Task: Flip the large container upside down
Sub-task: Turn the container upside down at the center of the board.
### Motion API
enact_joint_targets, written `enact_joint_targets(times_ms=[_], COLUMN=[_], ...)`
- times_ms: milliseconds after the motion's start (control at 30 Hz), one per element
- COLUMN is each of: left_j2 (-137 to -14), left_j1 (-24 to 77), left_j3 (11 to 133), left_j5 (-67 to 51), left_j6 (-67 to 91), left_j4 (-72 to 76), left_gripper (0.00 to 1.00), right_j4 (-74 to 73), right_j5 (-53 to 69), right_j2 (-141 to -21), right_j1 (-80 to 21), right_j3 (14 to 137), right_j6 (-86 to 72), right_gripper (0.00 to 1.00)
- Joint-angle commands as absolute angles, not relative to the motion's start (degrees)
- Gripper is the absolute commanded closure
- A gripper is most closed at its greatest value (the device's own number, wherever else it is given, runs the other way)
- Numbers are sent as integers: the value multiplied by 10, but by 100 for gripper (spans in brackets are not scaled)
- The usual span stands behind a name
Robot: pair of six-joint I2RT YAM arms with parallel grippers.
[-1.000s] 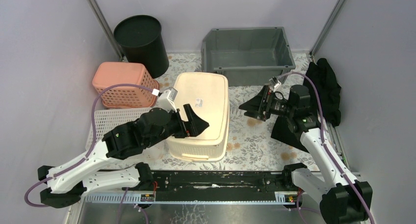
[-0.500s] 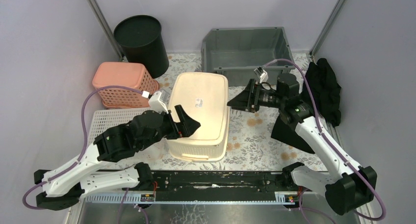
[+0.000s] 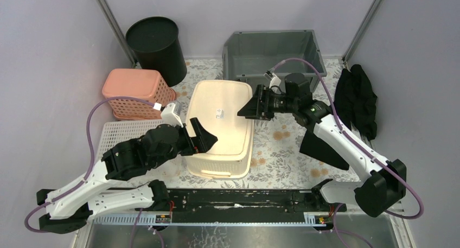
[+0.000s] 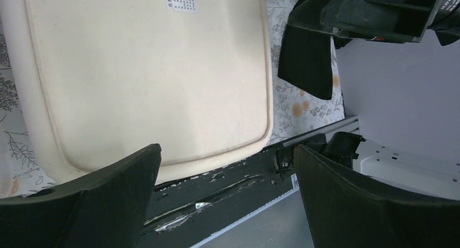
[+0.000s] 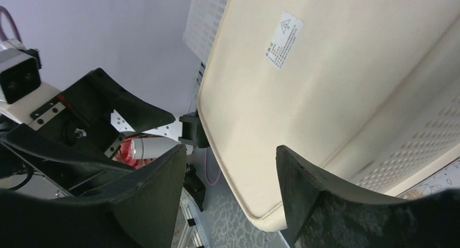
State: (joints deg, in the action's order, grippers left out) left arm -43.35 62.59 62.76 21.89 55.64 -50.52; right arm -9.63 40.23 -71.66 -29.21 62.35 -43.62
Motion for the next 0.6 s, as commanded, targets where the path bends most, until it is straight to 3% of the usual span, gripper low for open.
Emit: enact_joint_targets(times_ms=[0,567], left_j2=[-432,-489], left_j1=[626,623], left_j3=[615,570], left_j5=[246,230], left_j6=[566,559], left_j4=[-514,-484], left_gripper=[0,0], right_j4=[-140,-299], right_j5=[354,186], right_j2=[-736,-756], right_j1=[-319,-344], right_j3=[665,669], right_j6=[-387,-303], right_gripper=[32,31])
